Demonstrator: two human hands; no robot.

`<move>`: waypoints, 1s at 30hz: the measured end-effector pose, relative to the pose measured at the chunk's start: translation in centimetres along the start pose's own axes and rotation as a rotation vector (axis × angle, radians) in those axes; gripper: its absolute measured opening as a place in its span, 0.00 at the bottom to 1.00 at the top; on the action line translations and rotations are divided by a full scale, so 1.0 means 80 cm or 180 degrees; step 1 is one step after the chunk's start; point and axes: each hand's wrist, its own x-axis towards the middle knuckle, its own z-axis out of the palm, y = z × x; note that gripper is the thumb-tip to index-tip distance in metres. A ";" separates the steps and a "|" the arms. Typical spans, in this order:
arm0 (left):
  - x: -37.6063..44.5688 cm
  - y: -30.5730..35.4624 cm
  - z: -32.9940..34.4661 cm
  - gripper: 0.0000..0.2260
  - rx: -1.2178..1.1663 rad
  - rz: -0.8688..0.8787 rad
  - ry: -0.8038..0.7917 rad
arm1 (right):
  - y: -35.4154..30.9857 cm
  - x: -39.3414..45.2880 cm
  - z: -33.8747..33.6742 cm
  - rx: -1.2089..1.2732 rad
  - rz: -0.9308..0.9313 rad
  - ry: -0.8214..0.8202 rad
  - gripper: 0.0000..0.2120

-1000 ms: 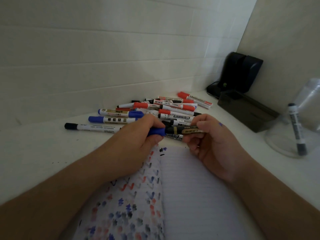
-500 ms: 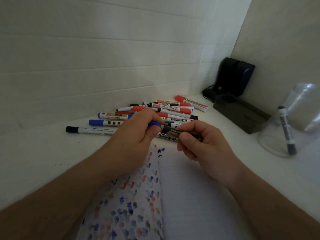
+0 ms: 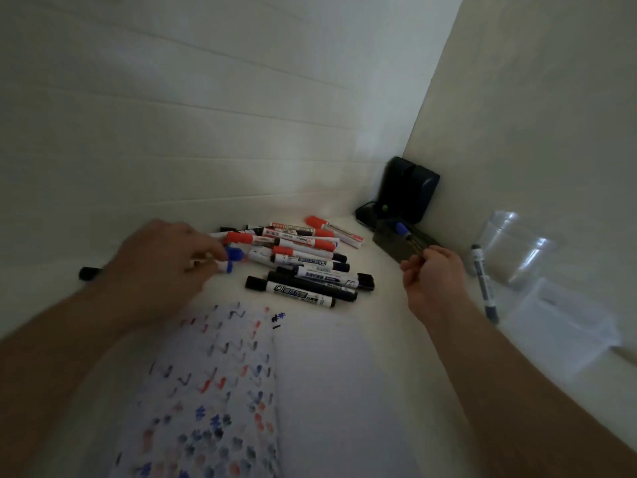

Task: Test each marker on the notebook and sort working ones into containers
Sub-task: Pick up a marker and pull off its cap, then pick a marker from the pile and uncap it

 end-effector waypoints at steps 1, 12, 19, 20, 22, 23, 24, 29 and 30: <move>0.003 -0.012 -0.009 0.08 0.0026 -0.0250 0.0175 | -0.001 0.011 0.003 0.0125 0.0105 0.0044 0.15; 0.003 -0.051 -0.042 0.09 0.0251 -0.1009 -0.0966 | 0.005 -0.005 -0.016 -0.0238 -0.0678 -0.0574 0.25; 0.000 -0.042 -0.033 0.06 0.0522 -0.0773 -0.1032 | 0.027 -0.103 0.005 -0.1284 -0.1007 -0.1457 0.15; -0.001 -0.028 -0.034 0.06 0.0128 -0.0665 -0.0745 | 0.027 -0.120 0.006 -0.1441 -0.1149 -0.1792 0.13; -0.006 0.015 -0.038 0.06 -0.1336 -0.0550 -0.0348 | 0.026 -0.148 0.011 -0.1662 -0.1245 -0.2411 0.12; -0.010 0.042 -0.040 0.07 -0.2167 -0.0576 -0.0339 | 0.027 -0.160 0.015 -0.1742 -0.1245 -0.2635 0.11; -0.015 0.065 -0.041 0.08 -0.2940 -0.0635 -0.0475 | 0.029 -0.171 0.020 -0.1750 -0.1184 -0.2820 0.10; -0.040 0.125 -0.014 0.15 -0.3057 -0.0131 -0.1194 | 0.042 -0.198 0.029 -0.1017 -0.0487 -0.3542 0.11; -0.042 0.130 -0.009 0.14 -0.2669 0.0058 -0.1148 | 0.041 -0.197 0.029 -0.1062 -0.0458 -0.3562 0.14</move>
